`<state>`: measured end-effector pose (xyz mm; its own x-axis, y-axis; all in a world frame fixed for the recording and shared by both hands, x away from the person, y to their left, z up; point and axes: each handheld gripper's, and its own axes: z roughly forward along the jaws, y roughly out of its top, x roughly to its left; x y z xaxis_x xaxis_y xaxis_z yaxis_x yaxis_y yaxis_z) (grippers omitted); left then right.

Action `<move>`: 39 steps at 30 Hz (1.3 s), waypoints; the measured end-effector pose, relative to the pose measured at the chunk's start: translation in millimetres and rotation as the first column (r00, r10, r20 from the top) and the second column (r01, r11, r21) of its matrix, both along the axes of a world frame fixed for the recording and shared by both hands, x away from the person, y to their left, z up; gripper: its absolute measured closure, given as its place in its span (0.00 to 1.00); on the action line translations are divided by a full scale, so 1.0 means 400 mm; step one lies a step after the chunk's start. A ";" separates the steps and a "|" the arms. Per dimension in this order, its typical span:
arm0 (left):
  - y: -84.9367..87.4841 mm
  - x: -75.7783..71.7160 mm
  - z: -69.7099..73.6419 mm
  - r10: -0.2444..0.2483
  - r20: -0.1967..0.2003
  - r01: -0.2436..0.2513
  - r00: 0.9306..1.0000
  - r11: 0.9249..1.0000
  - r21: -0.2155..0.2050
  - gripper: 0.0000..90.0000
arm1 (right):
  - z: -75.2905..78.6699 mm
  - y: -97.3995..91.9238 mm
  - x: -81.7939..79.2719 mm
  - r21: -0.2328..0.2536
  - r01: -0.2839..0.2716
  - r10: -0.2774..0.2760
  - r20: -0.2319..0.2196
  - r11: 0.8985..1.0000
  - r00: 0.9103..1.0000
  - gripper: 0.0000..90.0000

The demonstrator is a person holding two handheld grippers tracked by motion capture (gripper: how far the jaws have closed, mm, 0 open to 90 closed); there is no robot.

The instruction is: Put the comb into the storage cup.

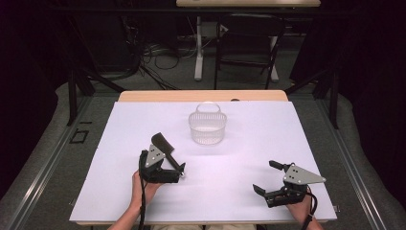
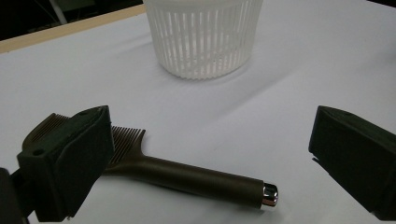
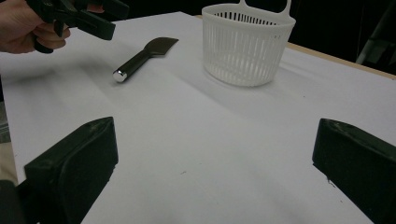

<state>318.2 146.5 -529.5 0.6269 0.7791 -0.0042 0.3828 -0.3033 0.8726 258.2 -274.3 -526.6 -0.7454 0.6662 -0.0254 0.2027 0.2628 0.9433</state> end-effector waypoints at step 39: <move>-0.055 0.021 -0.006 -0.112 -0.083 0.113 0.990 0.994 0.008 1.00 | -0.003 0.000 0.005 0.004 -0.002 0.002 -0.010 1.000 1.000 0.00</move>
